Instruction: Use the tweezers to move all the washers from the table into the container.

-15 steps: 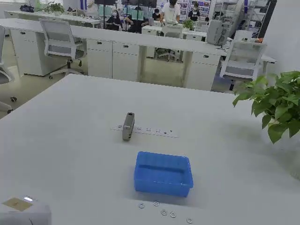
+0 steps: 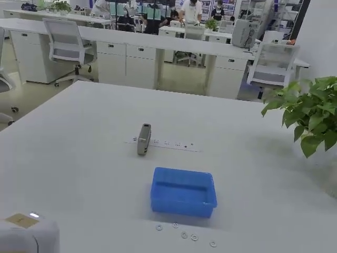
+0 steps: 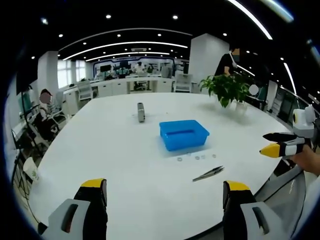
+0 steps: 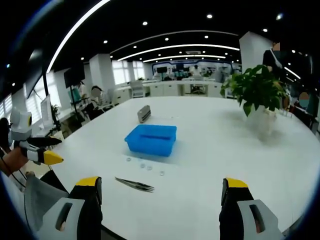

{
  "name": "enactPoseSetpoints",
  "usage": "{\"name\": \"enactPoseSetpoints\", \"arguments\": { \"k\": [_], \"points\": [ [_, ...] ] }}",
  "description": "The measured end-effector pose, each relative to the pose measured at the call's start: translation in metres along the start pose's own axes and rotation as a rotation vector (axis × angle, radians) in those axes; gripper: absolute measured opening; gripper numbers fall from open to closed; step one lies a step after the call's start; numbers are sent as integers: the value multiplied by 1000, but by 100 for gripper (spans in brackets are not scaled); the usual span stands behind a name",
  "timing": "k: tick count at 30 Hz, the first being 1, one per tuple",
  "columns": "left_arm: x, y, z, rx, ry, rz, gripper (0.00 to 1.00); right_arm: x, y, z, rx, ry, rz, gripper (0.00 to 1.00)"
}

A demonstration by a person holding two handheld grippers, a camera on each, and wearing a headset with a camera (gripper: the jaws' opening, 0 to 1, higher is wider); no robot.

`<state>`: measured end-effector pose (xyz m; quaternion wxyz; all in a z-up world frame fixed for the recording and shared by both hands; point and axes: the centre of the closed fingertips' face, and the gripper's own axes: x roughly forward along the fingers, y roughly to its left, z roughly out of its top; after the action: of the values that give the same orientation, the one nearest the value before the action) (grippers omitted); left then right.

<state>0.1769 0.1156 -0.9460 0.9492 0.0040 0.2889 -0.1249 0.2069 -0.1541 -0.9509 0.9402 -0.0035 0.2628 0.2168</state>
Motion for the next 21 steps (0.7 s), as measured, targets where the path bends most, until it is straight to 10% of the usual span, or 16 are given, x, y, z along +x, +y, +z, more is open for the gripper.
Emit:
{"name": "enactPoseSetpoints", "arguments": {
  "k": [21],
  "points": [
    [9, -3, -5, 24, 9, -33, 97, 12, 7, -7, -14, 42, 22, 98]
  ]
}}
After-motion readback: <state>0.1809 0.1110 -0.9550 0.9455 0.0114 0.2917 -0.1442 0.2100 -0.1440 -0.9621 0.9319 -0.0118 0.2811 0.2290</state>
